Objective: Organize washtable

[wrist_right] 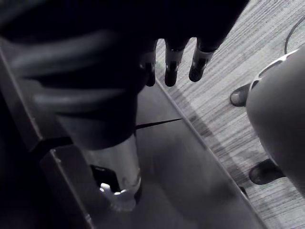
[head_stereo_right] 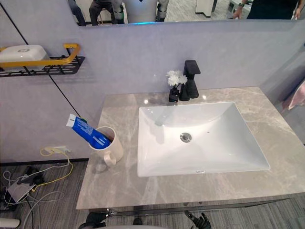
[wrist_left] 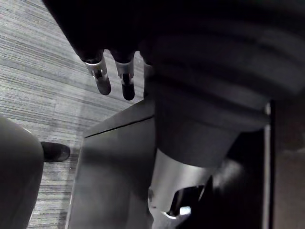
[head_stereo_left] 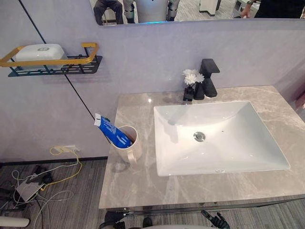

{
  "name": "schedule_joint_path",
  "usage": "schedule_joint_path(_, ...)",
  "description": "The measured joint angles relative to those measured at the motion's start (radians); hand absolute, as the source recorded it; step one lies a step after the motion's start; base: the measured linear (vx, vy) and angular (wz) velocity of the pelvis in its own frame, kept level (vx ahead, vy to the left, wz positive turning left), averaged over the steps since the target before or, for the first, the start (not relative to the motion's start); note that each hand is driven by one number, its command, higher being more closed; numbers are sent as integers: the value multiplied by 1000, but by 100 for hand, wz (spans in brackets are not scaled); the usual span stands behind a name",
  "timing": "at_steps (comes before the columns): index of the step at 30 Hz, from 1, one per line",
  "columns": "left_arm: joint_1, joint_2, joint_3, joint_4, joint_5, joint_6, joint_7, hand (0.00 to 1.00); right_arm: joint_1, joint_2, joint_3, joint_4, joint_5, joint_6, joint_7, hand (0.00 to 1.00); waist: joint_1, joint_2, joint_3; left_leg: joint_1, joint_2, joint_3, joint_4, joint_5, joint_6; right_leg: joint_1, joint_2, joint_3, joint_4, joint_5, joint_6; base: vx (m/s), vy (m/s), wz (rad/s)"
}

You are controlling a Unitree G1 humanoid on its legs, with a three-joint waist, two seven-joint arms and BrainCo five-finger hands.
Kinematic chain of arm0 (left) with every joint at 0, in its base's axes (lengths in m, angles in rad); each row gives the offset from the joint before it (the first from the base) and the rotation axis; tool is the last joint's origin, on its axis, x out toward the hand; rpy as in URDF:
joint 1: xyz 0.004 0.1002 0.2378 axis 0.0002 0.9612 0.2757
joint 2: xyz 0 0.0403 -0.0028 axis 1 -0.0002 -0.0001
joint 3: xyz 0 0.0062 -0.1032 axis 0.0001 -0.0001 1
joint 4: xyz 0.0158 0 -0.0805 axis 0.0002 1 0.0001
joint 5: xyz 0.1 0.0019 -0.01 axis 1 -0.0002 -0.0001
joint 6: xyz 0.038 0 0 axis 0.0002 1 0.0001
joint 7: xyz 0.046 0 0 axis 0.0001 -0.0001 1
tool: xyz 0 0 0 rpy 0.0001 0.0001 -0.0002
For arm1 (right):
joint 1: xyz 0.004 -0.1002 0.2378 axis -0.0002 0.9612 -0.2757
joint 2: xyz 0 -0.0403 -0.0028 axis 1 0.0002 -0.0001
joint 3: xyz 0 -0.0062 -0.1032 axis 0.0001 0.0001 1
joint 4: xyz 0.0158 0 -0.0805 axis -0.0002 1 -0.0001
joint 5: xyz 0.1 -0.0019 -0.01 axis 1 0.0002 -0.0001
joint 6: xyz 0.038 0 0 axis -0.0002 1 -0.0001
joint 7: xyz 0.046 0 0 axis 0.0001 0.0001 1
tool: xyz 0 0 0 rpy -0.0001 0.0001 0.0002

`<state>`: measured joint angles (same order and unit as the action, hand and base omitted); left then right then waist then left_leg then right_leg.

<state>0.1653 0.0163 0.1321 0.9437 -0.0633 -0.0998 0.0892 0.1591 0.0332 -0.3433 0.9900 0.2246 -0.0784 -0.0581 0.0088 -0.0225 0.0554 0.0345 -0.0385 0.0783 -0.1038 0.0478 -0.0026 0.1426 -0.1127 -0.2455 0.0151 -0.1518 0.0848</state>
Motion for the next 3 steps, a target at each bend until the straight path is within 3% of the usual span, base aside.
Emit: schedule_joint_path(3, 0, -5, 29, 5, 0, 0, 3, 0, -4, -3, 0, 12, 0, 0, 4, 0, -3, 0, 1, 0, -8, -14, 0, 1, 1, 3, -7, -10, 4, -7, 8, -10, 3, 7)
